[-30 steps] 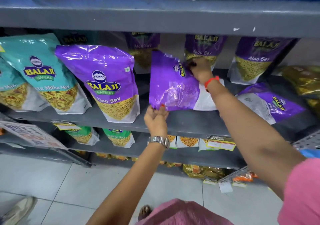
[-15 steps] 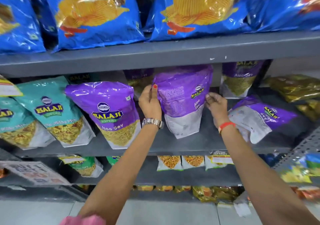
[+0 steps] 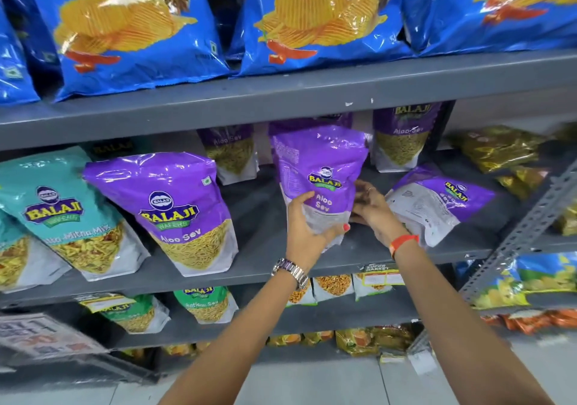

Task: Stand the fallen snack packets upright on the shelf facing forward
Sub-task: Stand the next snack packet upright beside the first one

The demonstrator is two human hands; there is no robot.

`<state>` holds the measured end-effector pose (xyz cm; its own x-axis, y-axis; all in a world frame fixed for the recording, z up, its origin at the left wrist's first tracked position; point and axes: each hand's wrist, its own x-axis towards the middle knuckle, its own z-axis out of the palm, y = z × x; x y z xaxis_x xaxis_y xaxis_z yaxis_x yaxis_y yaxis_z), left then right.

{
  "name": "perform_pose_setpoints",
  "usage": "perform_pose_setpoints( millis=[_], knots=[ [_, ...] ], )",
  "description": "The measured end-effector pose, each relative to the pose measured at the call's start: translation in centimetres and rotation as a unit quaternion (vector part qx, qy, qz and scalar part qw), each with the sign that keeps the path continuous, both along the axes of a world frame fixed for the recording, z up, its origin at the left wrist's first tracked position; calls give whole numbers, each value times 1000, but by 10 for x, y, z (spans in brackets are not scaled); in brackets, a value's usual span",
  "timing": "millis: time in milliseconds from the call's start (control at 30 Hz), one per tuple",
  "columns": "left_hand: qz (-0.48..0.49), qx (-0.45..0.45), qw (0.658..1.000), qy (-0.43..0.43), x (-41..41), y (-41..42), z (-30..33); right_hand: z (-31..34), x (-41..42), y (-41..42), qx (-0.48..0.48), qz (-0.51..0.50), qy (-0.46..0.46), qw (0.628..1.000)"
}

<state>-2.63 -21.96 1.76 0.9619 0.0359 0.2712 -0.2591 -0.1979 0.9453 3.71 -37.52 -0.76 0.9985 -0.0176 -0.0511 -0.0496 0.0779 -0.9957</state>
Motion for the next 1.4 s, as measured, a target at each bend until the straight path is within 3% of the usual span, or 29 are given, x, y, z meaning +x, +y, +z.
perform_pose_setpoints(
  millis=[167, 300, 467, 667, 767, 867, 1033, 1200, 1400],
  knots=[
    [-23, -59, 998, 26, 4, 2, -7, -3, -8, 26, -82, 12, 31, 996],
    [32, -109, 993, 20, 19, 16, -10, -9, -5, 38, -100, 45, 18, 994],
    [27, -202, 973, 107, 39, 47, -16, -8, 9, 33, -71, -8, 17, 997],
    [25, -219, 960, 171, 67, 67, -5, 2, 19, 29, 42, 4, 23, 999],
    [80, -234, 951, 184, 76, 71, -9, 2, 15, 30, 34, 49, 12, 998],
    [112, -203, 956, 182, 75, 71, -14, -4, 14, 31, 35, 32, 21, 999],
    [72, -170, 957, 225, 70, 65, -28, -9, 10, 37, 48, 24, 28, 998],
    [55, -181, 970, 155, 59, 55, -38, -2, -1, 43, 42, 14, 29, 999],
    [43, -215, 966, 138, 37, 54, -47, -14, -31, 46, 58, -16, 21, 998]
  ],
)
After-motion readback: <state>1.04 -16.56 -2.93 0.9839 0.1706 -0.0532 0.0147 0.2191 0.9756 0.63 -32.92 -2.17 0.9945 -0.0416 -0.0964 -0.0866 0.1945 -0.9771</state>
